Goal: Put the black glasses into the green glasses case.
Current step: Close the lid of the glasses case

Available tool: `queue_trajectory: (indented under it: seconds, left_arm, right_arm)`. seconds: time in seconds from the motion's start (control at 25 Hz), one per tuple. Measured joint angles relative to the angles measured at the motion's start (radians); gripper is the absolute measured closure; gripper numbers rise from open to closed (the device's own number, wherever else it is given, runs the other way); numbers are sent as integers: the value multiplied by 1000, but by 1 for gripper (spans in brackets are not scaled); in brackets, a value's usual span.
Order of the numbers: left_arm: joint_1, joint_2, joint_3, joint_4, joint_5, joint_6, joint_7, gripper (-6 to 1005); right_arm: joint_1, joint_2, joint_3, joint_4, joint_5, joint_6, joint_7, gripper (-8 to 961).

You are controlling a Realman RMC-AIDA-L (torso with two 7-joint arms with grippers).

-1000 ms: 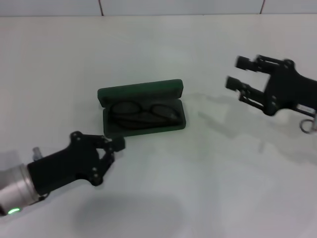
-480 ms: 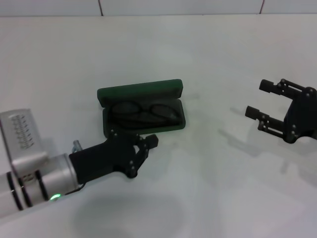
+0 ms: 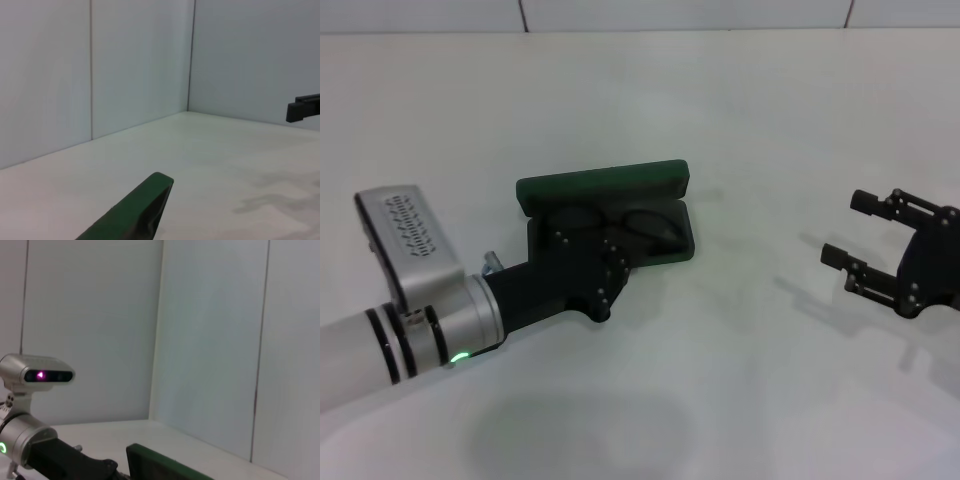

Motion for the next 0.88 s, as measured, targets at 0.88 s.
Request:
queue_trajectory:
  seconds: [0.88]
  left_arm:
    - [-66, -2, -4, -74, -65, -109, 75, 945]
  right_arm:
    - [-4, 6, 29, 11, -1, -9, -20, 295]
